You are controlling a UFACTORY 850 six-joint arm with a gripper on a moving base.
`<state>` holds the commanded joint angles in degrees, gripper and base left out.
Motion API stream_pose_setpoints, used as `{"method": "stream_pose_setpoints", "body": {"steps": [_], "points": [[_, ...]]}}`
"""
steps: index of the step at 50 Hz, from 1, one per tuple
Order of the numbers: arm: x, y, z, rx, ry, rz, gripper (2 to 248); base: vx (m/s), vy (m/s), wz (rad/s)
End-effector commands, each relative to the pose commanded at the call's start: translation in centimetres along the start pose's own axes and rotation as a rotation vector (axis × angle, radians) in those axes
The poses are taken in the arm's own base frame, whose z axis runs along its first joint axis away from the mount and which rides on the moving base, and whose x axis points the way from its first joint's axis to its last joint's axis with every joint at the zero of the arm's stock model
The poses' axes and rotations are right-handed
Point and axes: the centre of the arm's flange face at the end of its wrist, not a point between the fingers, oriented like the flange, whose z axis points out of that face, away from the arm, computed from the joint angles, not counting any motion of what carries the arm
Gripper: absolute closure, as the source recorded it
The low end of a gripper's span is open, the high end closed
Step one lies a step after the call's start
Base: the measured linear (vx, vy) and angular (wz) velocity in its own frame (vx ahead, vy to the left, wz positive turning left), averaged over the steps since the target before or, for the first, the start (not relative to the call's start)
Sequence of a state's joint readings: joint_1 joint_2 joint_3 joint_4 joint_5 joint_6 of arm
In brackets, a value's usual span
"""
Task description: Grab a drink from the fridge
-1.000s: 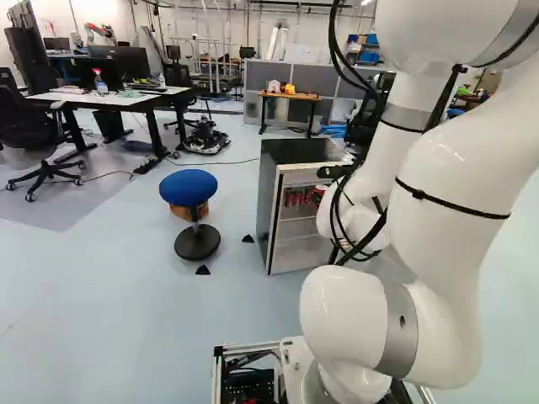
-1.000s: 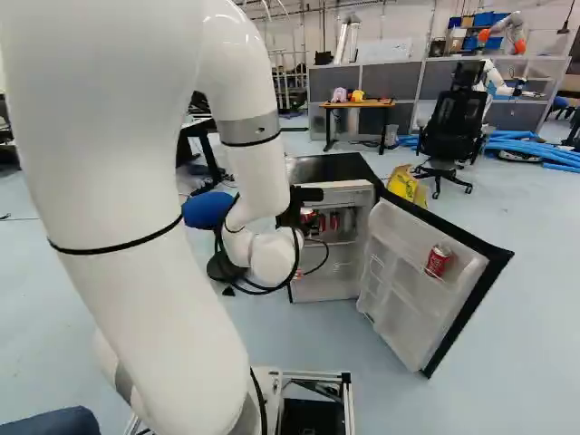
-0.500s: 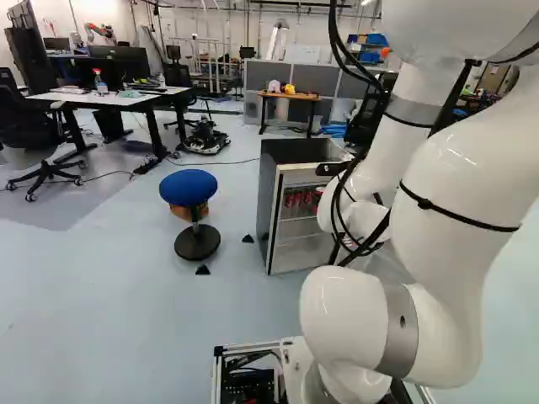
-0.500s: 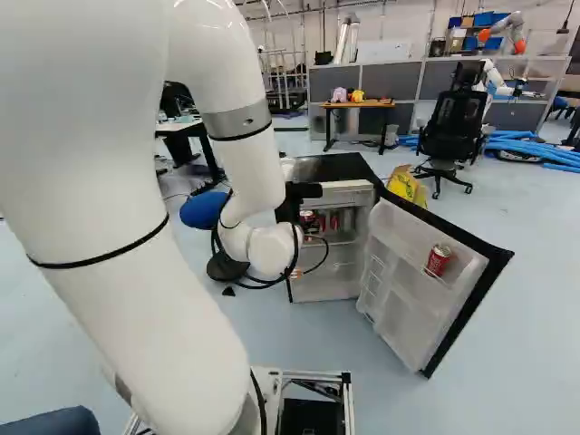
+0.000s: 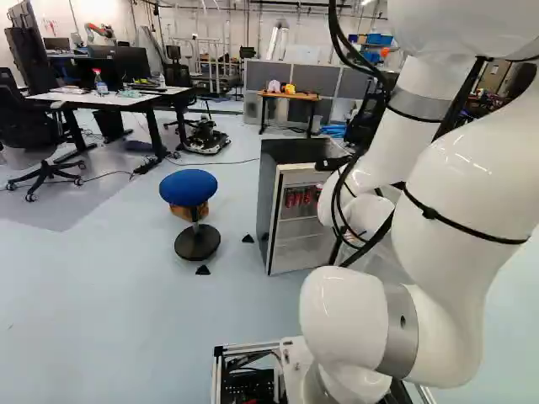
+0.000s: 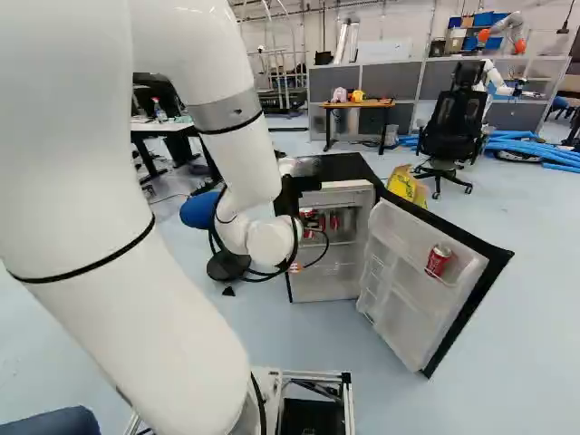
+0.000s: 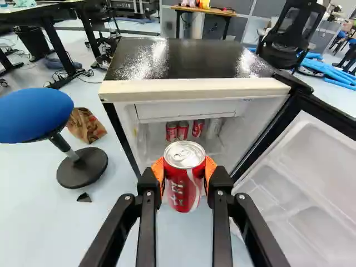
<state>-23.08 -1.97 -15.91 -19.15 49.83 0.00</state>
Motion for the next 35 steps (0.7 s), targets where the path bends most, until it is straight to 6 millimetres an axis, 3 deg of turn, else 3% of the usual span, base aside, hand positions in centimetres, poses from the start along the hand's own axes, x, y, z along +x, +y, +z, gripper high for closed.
{"method": "stream_pose_setpoints", "body": {"steps": [35], "points": [[4.3,0.2,0.8,0.001,0.097,-0.035,157,0.000,0.000,0.000]]}}
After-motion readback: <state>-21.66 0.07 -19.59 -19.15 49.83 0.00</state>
